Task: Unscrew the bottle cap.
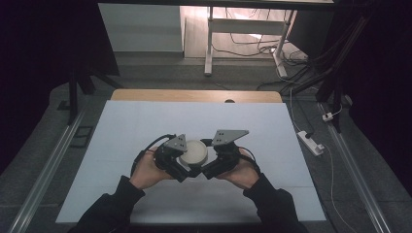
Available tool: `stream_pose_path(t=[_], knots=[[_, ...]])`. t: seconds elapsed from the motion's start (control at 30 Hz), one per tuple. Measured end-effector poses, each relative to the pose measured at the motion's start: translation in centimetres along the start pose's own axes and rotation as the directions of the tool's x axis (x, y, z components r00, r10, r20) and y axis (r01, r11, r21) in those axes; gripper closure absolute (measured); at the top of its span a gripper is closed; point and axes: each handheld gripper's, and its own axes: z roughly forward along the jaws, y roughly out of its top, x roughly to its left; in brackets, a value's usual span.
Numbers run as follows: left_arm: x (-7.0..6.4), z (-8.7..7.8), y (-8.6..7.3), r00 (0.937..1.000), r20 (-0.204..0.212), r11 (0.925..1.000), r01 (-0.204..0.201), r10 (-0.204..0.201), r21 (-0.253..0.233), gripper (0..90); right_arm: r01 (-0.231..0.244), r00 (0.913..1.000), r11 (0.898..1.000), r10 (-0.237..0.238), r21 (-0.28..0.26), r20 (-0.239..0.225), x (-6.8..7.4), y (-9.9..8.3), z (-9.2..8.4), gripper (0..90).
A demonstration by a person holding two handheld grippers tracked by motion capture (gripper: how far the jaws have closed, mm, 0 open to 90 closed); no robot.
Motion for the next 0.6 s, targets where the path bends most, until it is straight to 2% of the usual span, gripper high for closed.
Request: stream_pose_path(t=[0.13, 0.3, 0.4, 0.43, 0.57, 0.6], knots=[[-0.1, -0.1, 0.1, 1.0000, -0.003, 1.0000, -0.008, 0.008, 0.004, 7.5, 0.022, 0.9993, 1.000, -0.022, 0.001, 0.032, 0.5, 0.2, 0.3, 6.3], [-0.2, -0.1, 0.1, 0.9997, 0.015, 0.9998, -0.020, 0.020, 0.002, 7.5, 0.034, 0.9993, 0.999, -0.034, -0.005, 0.015, 0.6, 0.1, 0.3, 6.7], [-0.2, -0.1, 0.0, 0.9990, 0.029, 0.9994, -0.034, 0.034, 0.006, 7.5, 0.038, 0.9990, 0.999, -0.038, 0.002, -0.025, 0.3, 0.1, 0.2, 6.8], [-0.3, 0.0, 0.0, 0.9977, 0.046, 0.9987, -0.050, 0.050, 0.006, 7.5, 0.041, 0.9980, 0.999, -0.041, 0.002, -0.047, 0.1, 0.0, 0.1, 6.8], [-0.6, 0.0, 0.1, 0.9927, 0.080, 0.9959, -0.090, 0.089, 0.008, 7.5, 0.067, 0.9873, 0.998, -0.067, -0.007, -0.144, -0.6, -0.2, -0.2, 6.8], [-0.6, 0.0, 0.1, 0.9927, 0.080, 0.9959, -0.090, 0.089, 0.008, 7.5, 0.067, 0.9873, 0.998, -0.067, -0.007, -0.144, -0.6, -0.2, -0.2, 6.8]])
